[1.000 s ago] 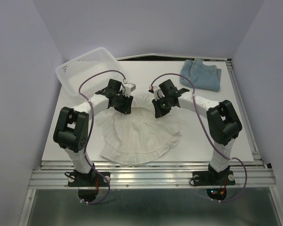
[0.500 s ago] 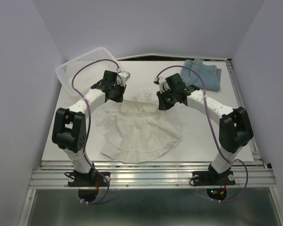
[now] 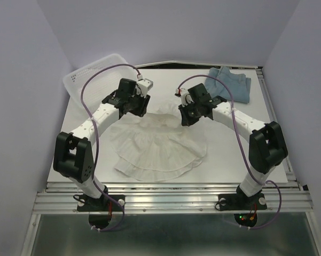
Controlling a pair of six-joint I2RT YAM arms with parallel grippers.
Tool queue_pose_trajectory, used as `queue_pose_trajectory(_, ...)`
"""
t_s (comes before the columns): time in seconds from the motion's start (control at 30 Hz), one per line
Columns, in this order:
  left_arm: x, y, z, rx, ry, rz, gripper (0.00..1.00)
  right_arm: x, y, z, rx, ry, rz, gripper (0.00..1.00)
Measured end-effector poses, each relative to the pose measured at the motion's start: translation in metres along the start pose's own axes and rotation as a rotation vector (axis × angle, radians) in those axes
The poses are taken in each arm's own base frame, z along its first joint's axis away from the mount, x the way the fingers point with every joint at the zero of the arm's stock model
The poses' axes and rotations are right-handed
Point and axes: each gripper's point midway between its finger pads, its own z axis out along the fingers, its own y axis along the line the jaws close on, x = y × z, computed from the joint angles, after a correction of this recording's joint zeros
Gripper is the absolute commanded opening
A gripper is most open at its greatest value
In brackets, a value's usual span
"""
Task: Fold and stack the skirts
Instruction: Flatten the skirt out
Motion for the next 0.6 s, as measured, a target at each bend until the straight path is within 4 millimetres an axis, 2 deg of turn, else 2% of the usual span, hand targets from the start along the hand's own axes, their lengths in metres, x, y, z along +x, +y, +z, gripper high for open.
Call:
queue_pose_trajectory(0.17, 0.032, -0.008, 0.005, 0.019, 0.084, -0.024, 0.5, 0.0, 0.0, 0.0, -0.002, 0.001, -0.003, 0.01)
queue_pose_trajectory(0.4, 0.049, -0.015, 0.023, 0.005, 0.148, -0.015, 0.49, 0.002, 0.001, 0.0, -0.006, 0.007, -0.005, 0.01)
queue_pose_trajectory(0.6, 0.067, -0.005, 0.047, -0.038, 0.226, -0.021, 0.46, 0.002, 0.001, 0.0, -0.01, 0.009, -0.012, 0.01)
